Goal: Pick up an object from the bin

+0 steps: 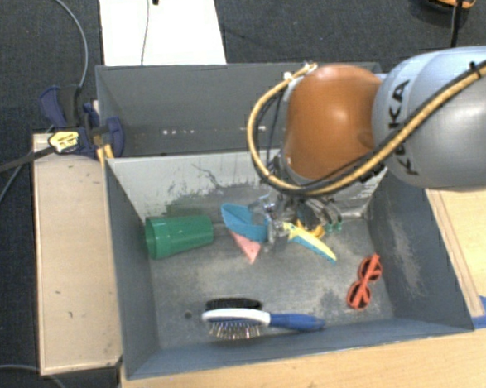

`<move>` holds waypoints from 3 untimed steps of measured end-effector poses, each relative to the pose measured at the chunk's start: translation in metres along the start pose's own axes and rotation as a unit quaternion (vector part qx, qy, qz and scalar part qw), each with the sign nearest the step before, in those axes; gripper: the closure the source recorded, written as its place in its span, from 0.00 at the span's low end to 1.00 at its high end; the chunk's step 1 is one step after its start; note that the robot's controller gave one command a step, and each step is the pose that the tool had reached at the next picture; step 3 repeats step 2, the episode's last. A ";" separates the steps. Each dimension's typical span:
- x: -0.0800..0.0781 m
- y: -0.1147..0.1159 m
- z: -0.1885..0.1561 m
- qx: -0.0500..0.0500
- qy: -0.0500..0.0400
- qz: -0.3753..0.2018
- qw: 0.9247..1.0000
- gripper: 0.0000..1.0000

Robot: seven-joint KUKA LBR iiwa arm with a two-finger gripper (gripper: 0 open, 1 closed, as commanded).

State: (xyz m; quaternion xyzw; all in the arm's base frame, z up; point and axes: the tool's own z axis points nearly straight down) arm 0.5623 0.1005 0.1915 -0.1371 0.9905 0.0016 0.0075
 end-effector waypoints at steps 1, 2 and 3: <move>0.002 0.021 -0.015 0.001 -0.004 -0.042 0.999 1.00; -0.017 0.041 -0.186 0.000 -0.007 -0.078 0.997 1.00; -0.017 0.041 -0.186 0.000 -0.007 -0.078 0.997 1.00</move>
Offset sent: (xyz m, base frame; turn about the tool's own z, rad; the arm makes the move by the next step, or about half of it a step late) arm 0.0010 0.0426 0.1805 -0.1569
